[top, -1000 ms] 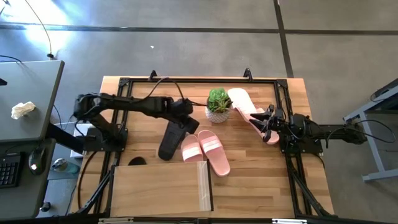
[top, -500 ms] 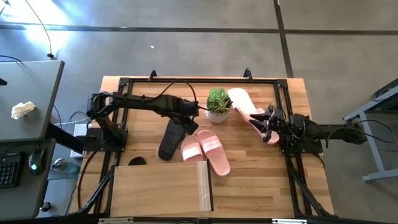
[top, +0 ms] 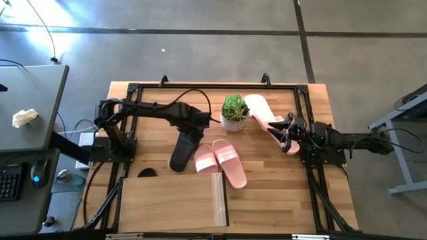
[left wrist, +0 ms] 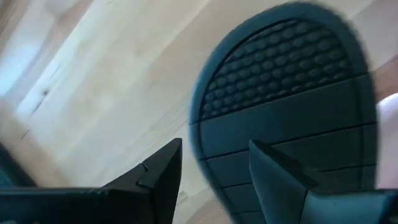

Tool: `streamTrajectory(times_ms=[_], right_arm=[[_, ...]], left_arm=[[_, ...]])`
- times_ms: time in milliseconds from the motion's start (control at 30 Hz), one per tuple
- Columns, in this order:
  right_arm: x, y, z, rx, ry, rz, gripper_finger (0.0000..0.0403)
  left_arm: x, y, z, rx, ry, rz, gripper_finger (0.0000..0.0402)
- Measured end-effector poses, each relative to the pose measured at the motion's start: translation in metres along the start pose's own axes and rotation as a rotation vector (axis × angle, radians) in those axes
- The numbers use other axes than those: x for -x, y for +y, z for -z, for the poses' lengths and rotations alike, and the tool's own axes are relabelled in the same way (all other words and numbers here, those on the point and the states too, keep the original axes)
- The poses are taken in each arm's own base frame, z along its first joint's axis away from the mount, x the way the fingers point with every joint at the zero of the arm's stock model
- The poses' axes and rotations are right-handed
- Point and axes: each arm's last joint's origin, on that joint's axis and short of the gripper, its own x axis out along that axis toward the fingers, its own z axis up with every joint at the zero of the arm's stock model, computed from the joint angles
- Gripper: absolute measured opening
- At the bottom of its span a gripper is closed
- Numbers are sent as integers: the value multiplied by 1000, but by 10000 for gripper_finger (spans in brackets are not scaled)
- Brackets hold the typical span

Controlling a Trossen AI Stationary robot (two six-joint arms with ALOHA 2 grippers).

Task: Pick and place slides into the shelf
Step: Put the black slide under the shelf

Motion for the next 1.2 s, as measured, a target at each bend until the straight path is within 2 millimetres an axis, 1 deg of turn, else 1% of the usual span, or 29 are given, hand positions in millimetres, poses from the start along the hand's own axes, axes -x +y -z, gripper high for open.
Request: streamTrajectory(times_ms=[100,200,267,367,433,500,600,700,767,833,933,1100,1200], right_arm=[[0,0,0,-1,0,0,129],[0,0,0,-13,0,0,129],[0,0,0,-31,1,-5,129],[0,0,0,-66,2,-9,129],[0,0,0,-90,4,-15,129],[0,1,0,-109,8,-26,129],[0,1,0,-126,16,-46,129],[0,2,1,-145,21,-53,129],[0,2,1,-147,22,-56,129],[0,2,1,-147,22,-56,129],[0,2,1,-147,22,-56,129],[0,2,1,-158,22,-56,129],[0,2,1,-166,22,-57,129]], left_arm=[[0,2,0,35,16,2,170],[4,13,-3,92,43,50,170],[10,25,-8,138,44,96,170],[25,46,-13,204,-11,180,170],[34,61,-17,239,-34,269,170],[36,74,-18,285,-43,358,170],[22,90,-16,345,-1,484,170],[3,95,-13,380,36,601,170],[-10,97,-9,411,72,637,170],[-21,97,-6,437,98,657,170],[-31,96,-4,468,83,677,170],[-40,98,-3,506,59,631,170],[-44,103,-3,532,54,608,170]])
